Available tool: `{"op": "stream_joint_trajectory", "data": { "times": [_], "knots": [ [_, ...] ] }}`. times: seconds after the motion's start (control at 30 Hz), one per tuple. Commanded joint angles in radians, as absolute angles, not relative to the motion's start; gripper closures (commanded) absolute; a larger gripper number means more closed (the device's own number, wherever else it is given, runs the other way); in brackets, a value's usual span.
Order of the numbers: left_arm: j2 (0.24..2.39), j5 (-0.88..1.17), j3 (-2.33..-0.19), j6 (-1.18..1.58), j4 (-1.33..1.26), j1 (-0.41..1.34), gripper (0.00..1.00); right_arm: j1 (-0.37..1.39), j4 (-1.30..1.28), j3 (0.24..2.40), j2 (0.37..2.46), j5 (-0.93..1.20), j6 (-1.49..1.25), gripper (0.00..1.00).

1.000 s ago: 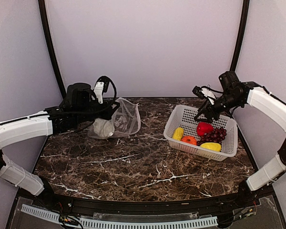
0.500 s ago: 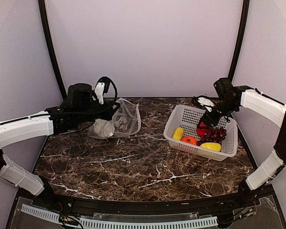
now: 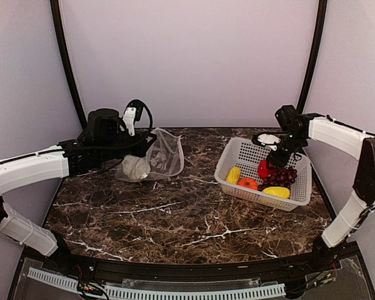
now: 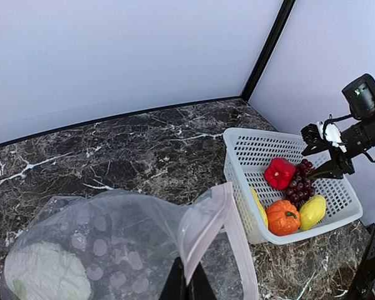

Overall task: Place the food in the zip-top bag and seal the zipper
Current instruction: Pick up the fake vegetable from the bin.

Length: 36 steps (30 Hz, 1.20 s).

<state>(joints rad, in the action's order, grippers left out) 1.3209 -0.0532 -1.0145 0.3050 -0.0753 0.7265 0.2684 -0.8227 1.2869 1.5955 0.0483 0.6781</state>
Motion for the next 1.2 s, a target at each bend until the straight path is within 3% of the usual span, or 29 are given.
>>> {"op": "stream_joint_trajectory", "data": {
  "times": [0.0, 0.13, 0.27, 0.57, 0.77, 0.93, 1.17],
  "knots": [
    [1.277, -0.055, -1.013, 0.294, -0.067, 0.724, 0.99, 0.267, -0.811, 1.319, 1.634, -0.052, 0.744, 0.42],
    [1.271, -0.056, -1.012, 0.293, -0.067, 0.724, 0.99, 0.267, -0.792, 1.318, 1.680, -0.085, 0.772, 0.41],
    [1.271, -0.057, -1.010, 0.291, -0.069, 0.724, 0.99, 0.266, -0.766, 1.321, 1.712, -0.089, 0.786, 0.31],
    [1.280, -0.045, -1.010, 0.297, -0.069, 0.724, 0.99, 0.281, -0.716, 1.340, 1.789, -0.119, 0.830, 0.20],
    [1.284, -0.043, -1.010, 0.301, -0.070, 0.724, 0.99, 0.307, -0.684, 1.354, 1.857, -0.171, 0.858, 0.17],
    [1.282, -0.037, -1.010, 0.302, -0.070, 0.724, 0.99, 0.323, -0.653, 1.351, 1.893, -0.222, 0.861, 0.05],
    [1.284, -0.032, -1.011, 0.304, -0.071, 0.724, 0.99, 0.361, -0.606, 1.333, 1.916, -0.291, 0.838, 0.11]
  ]
}}
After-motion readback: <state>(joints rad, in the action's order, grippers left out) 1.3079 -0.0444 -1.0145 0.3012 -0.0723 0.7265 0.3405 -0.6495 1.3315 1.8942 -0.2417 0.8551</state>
